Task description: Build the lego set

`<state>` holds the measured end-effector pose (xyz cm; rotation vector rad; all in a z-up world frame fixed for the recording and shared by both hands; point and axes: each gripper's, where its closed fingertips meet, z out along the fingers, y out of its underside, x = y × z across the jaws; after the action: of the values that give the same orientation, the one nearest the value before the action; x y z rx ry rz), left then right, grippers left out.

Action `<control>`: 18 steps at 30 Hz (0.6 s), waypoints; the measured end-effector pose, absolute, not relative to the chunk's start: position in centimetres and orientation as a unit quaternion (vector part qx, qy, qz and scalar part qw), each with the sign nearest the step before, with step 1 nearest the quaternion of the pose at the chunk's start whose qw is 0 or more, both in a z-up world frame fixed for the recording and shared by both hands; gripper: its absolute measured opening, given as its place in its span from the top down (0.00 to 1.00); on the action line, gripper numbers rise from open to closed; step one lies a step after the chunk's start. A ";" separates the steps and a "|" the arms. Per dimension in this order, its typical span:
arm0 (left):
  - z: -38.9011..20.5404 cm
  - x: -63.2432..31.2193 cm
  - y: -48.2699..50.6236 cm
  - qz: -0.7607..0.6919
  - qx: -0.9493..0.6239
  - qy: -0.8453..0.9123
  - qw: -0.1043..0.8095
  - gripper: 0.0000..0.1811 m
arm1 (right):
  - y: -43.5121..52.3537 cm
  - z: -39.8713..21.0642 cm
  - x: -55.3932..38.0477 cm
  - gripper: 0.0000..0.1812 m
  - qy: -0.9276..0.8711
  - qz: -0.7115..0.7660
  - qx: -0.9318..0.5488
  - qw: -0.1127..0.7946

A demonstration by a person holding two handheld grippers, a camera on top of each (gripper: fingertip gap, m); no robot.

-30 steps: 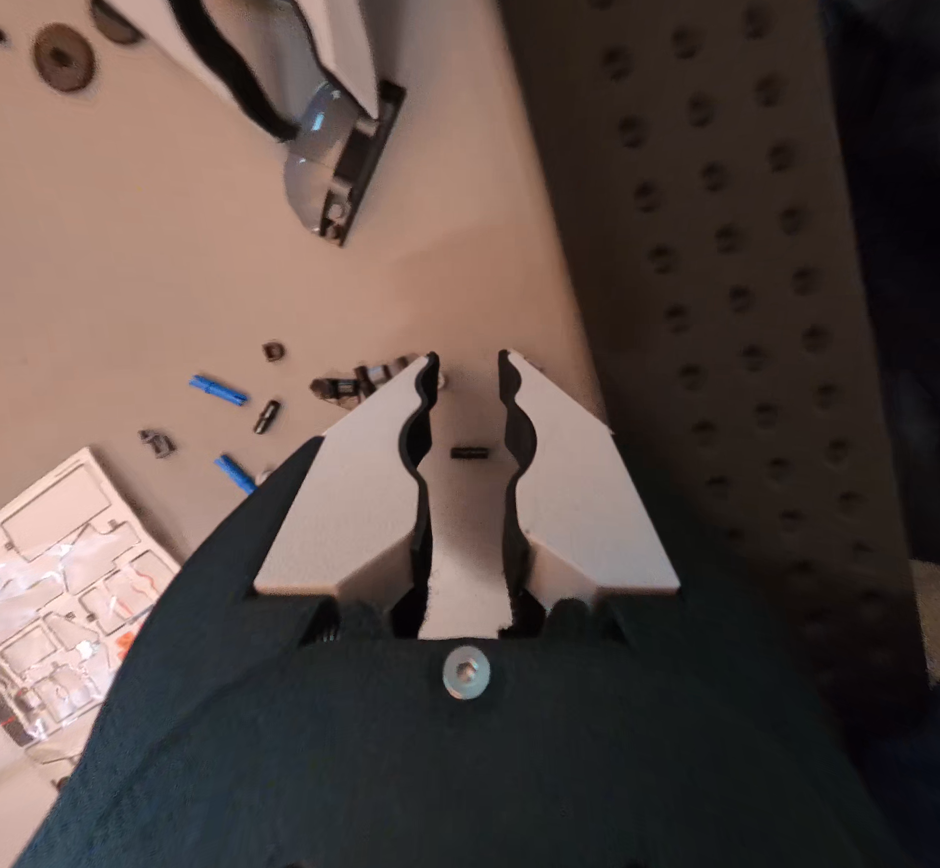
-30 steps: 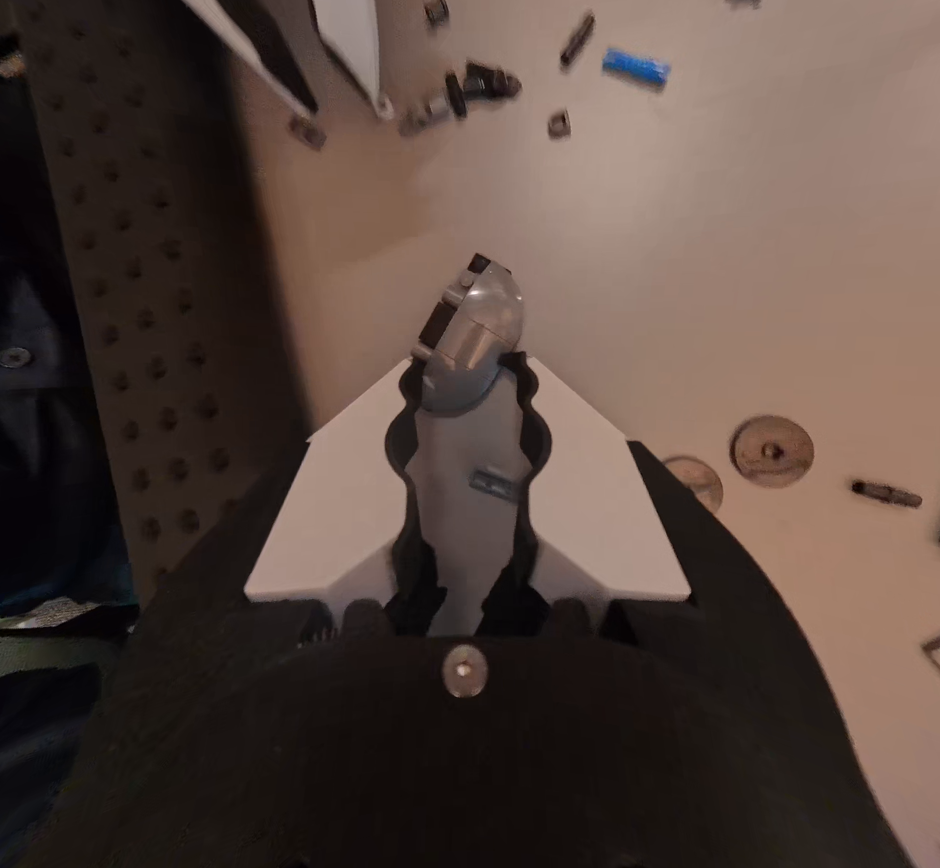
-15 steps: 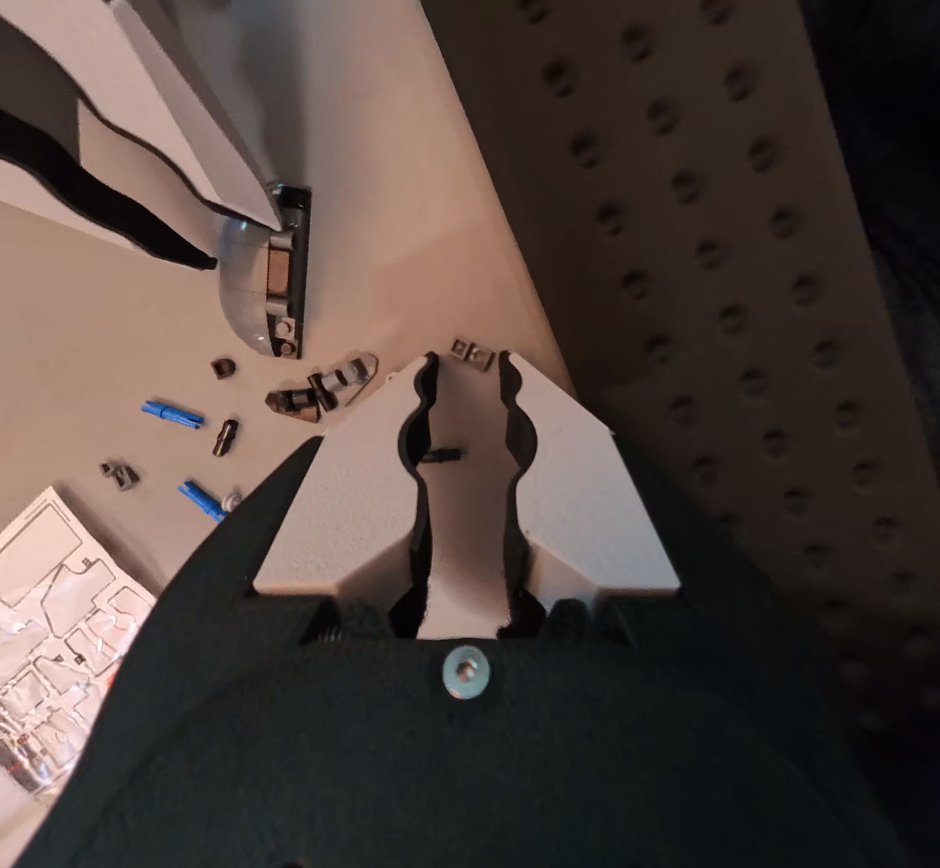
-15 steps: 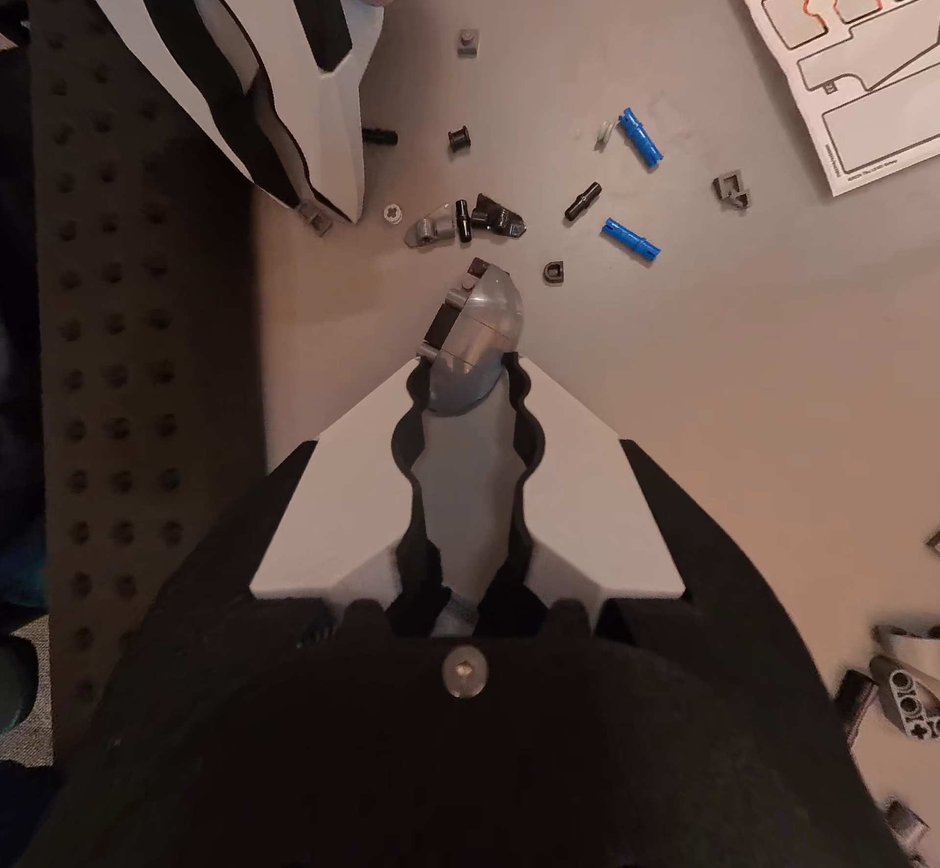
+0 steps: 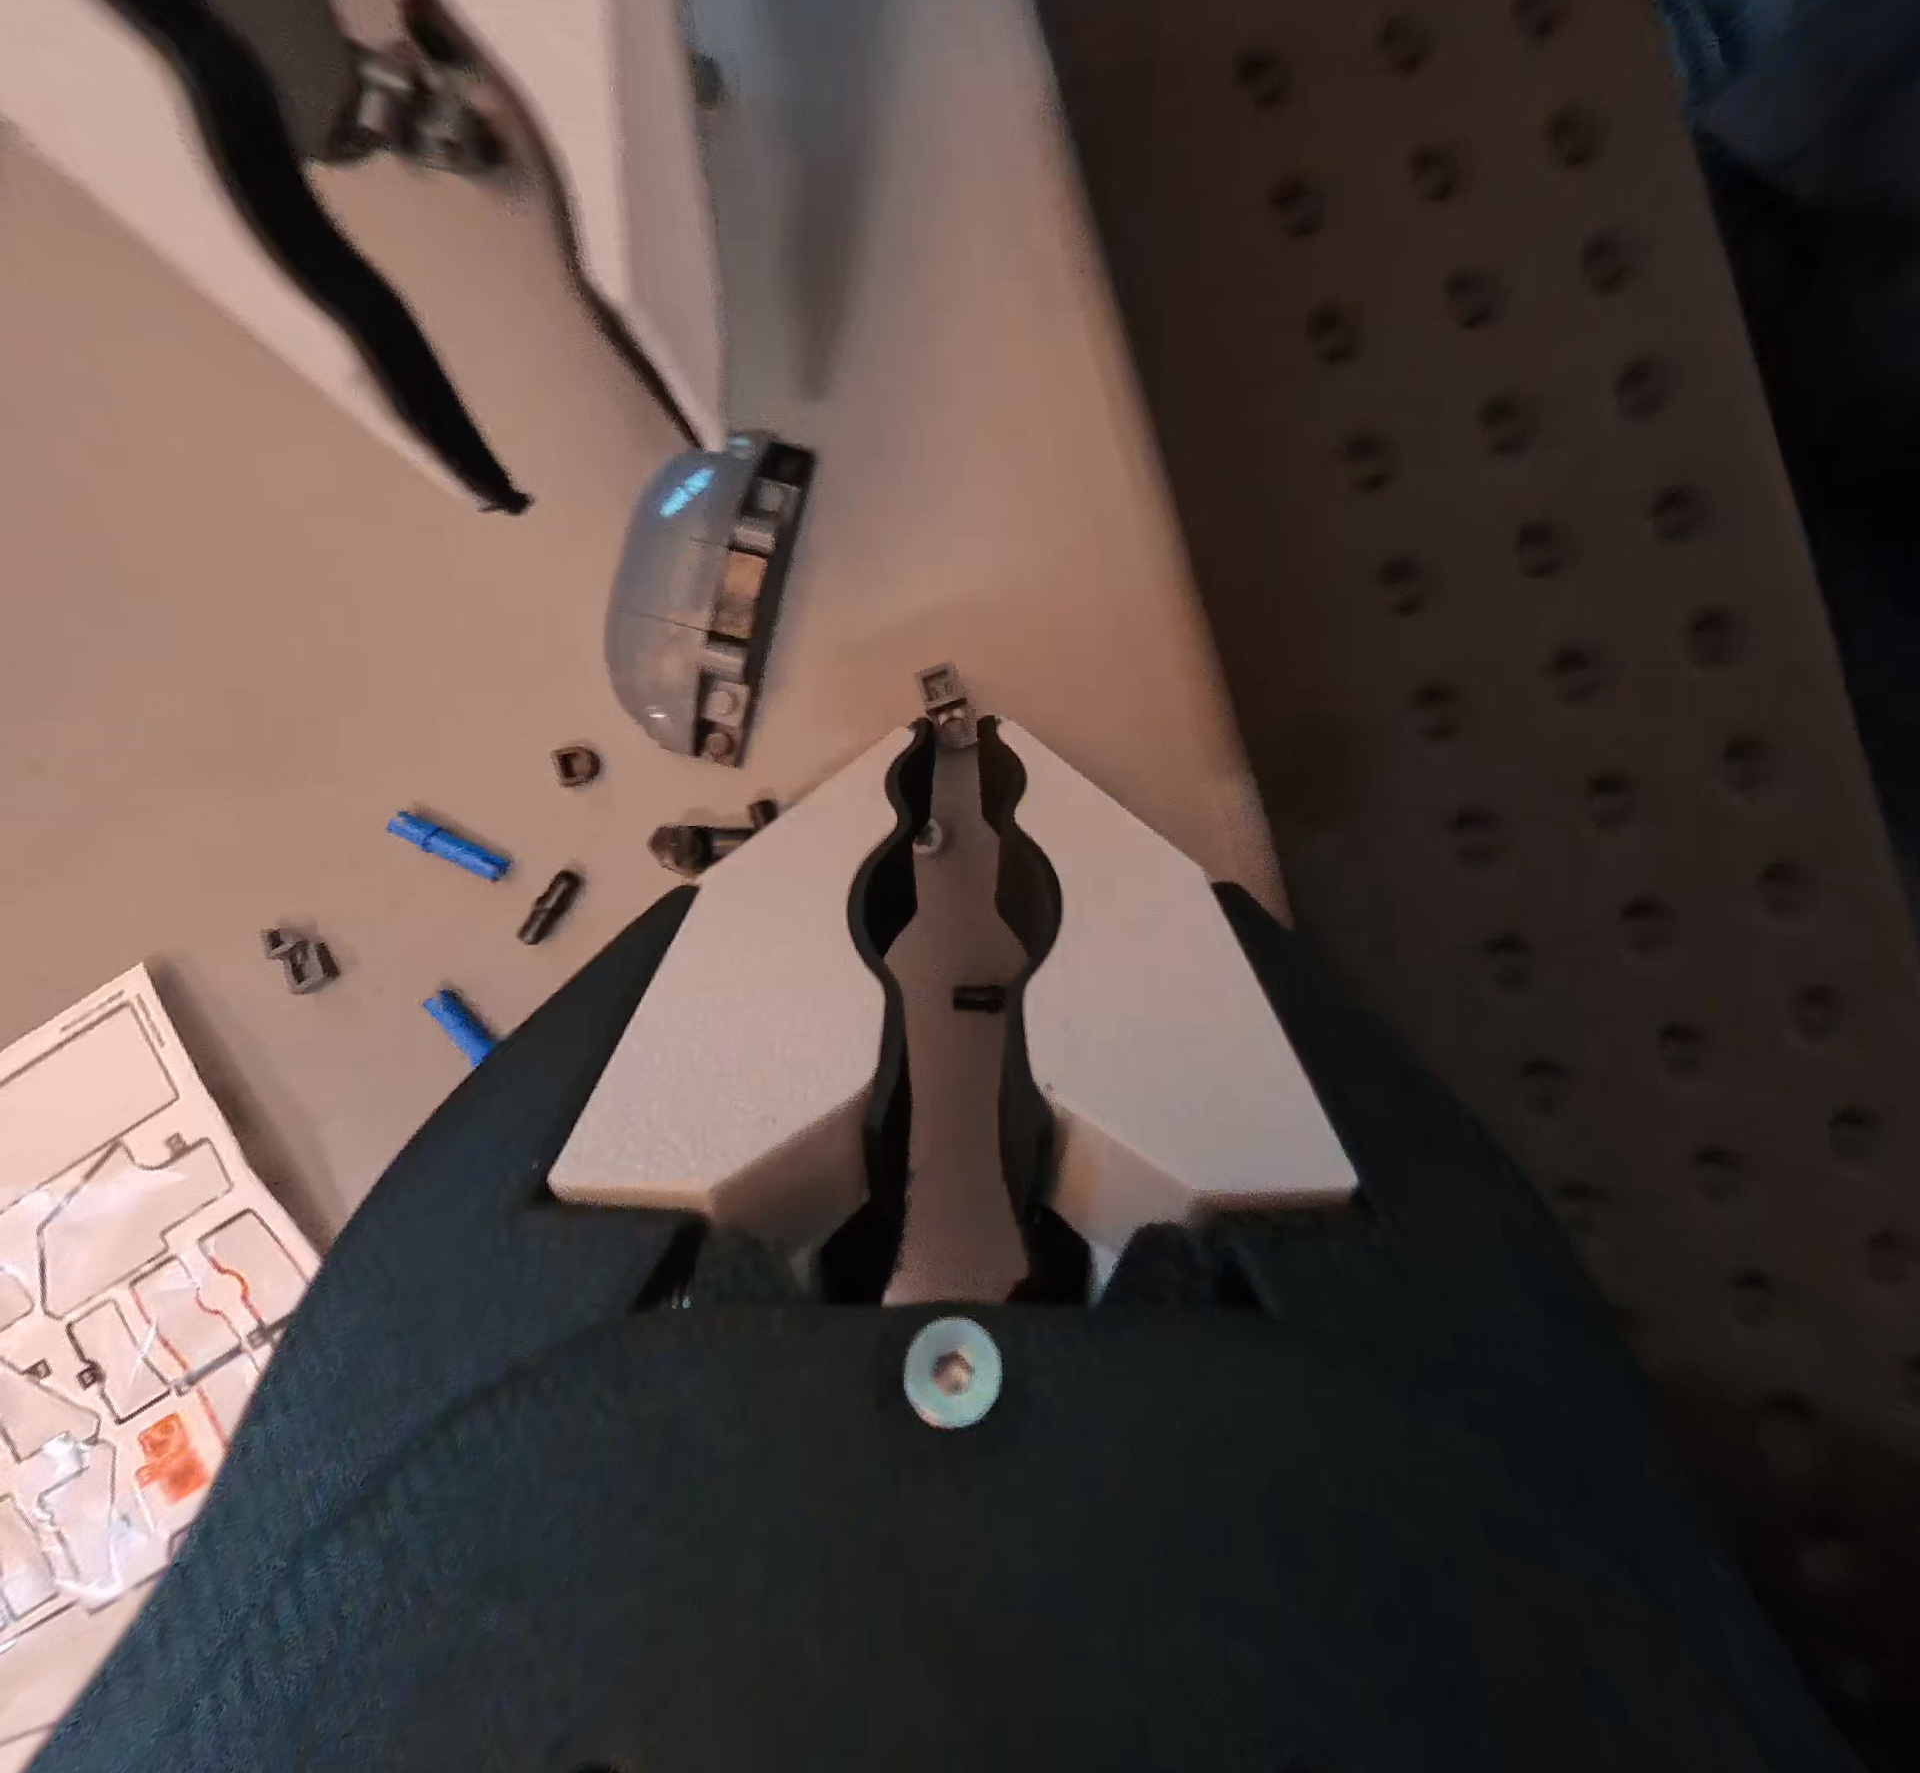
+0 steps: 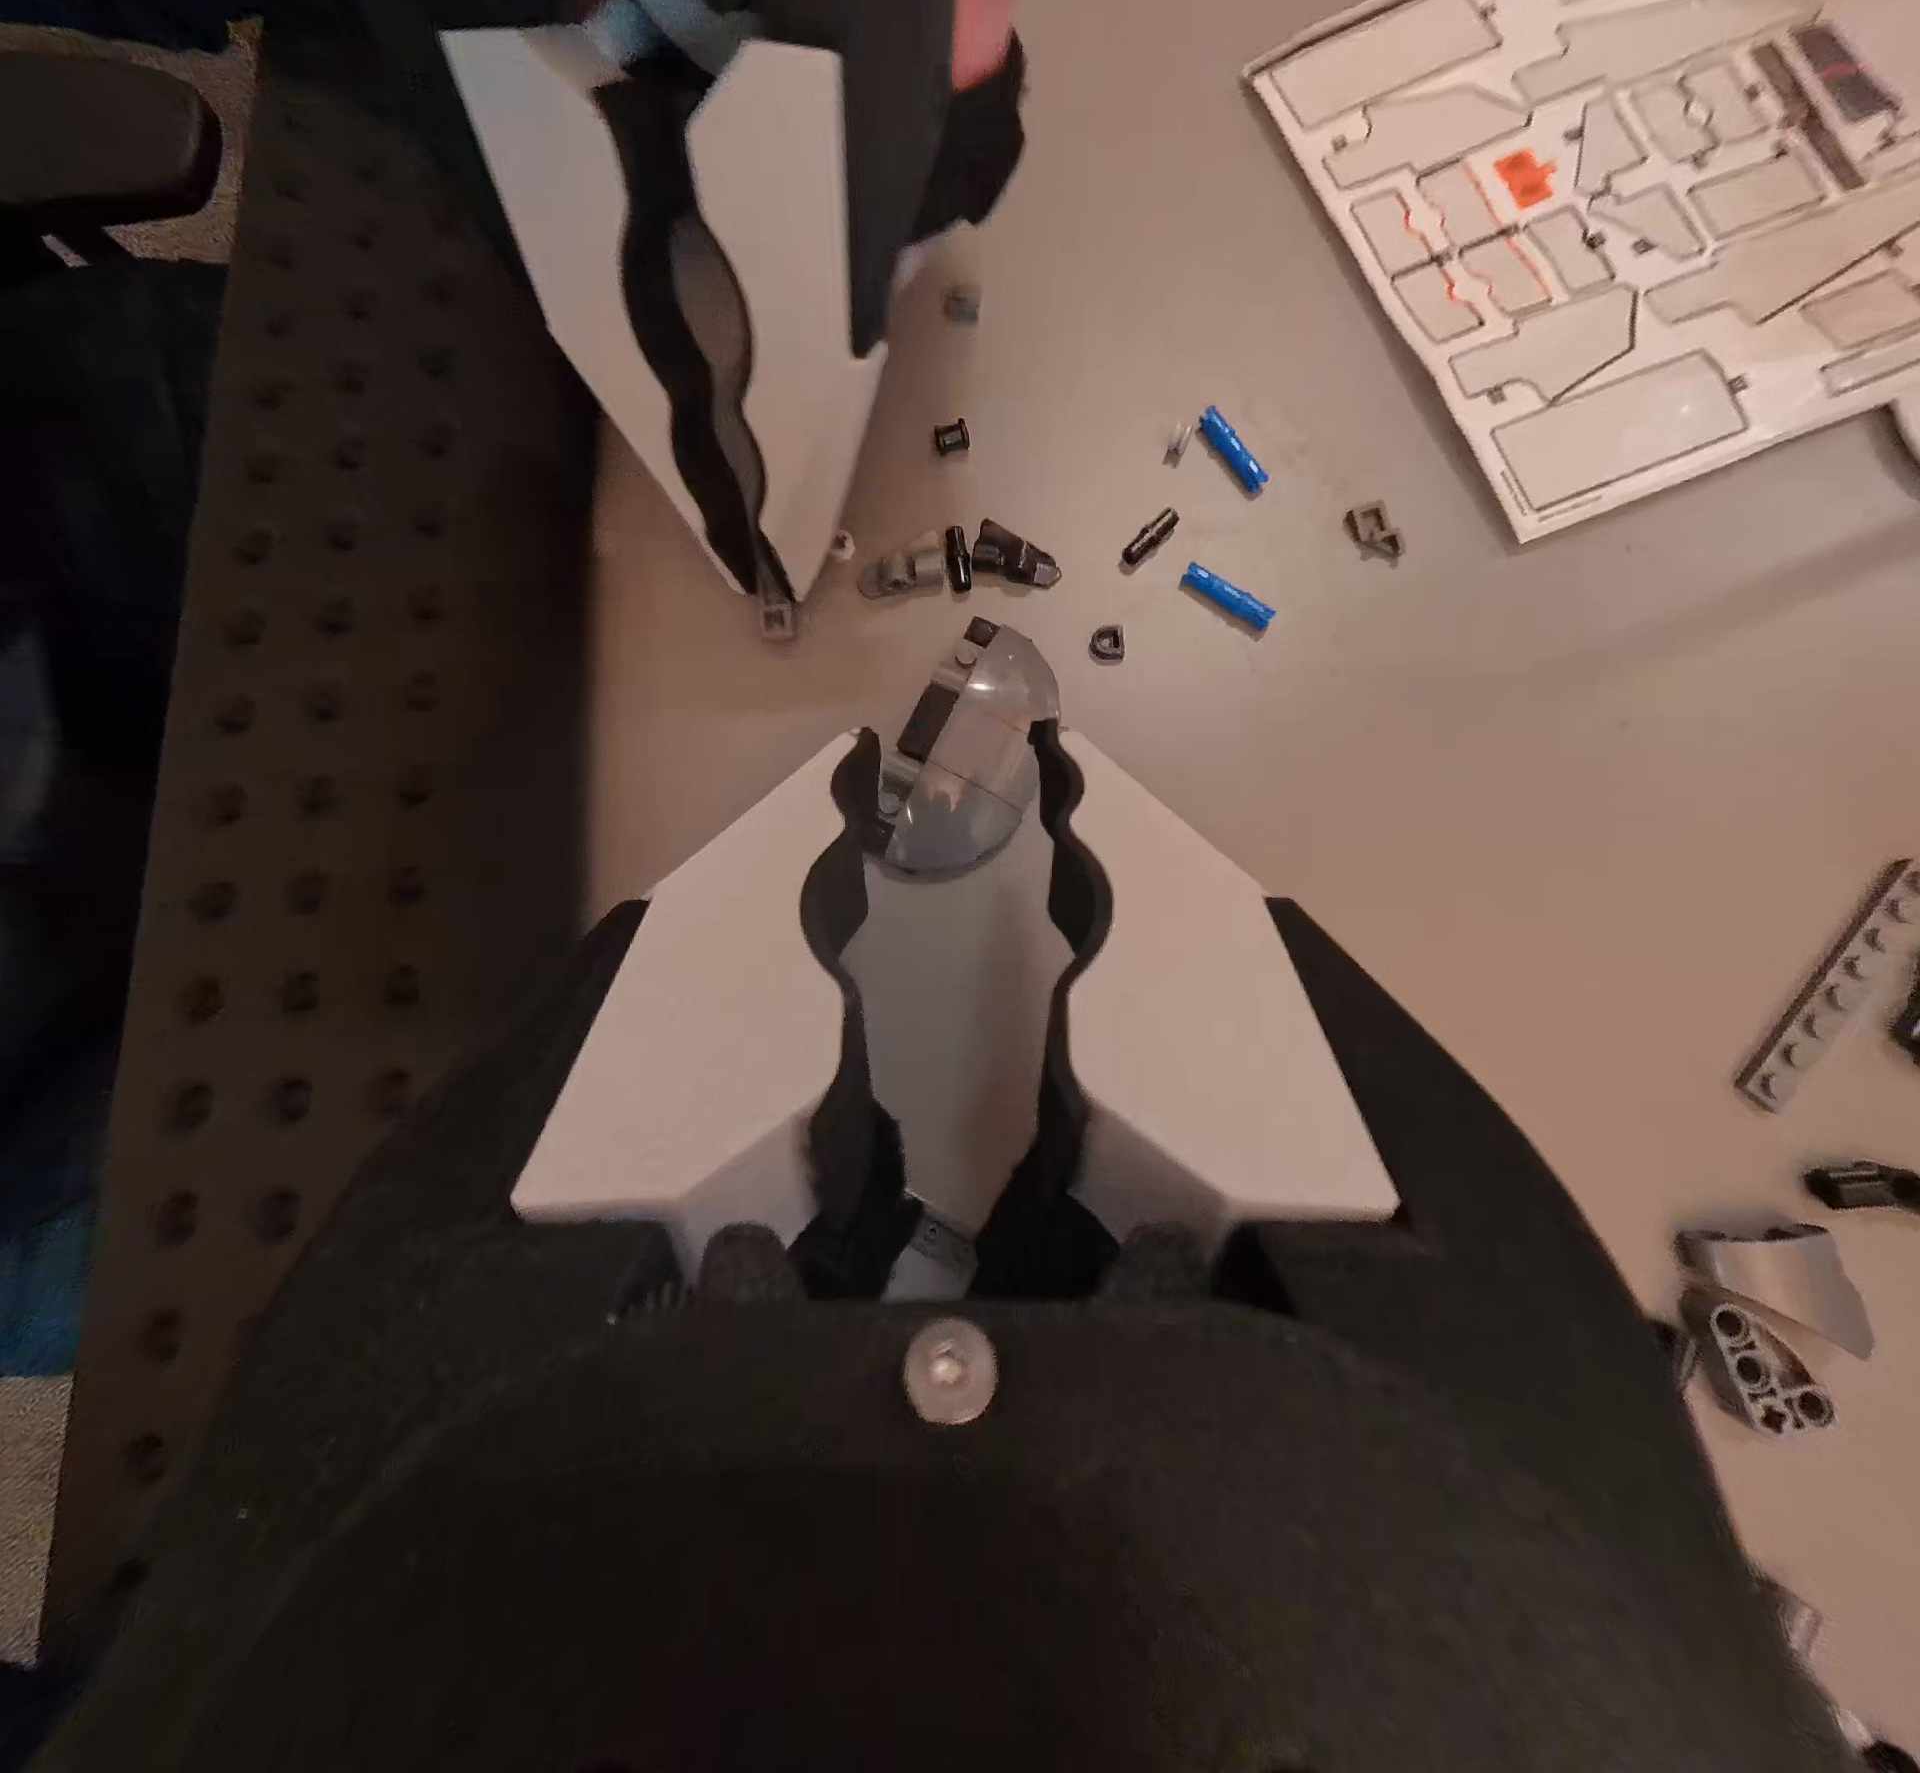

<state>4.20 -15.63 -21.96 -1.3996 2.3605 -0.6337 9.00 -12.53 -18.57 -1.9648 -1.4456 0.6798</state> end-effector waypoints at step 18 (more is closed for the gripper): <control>-15.3 9.3 -14.0 -0.508 -0.581 0.612 0.171 0.97 | -12.0 -17.0 8.9 0.96 -0.632 -0.038 -0.641 0.434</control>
<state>9.26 -14.02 -15.34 -1.6508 1.7376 -1.4433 8.85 -12.05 -17.01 -1.5949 -1.5741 -0.0934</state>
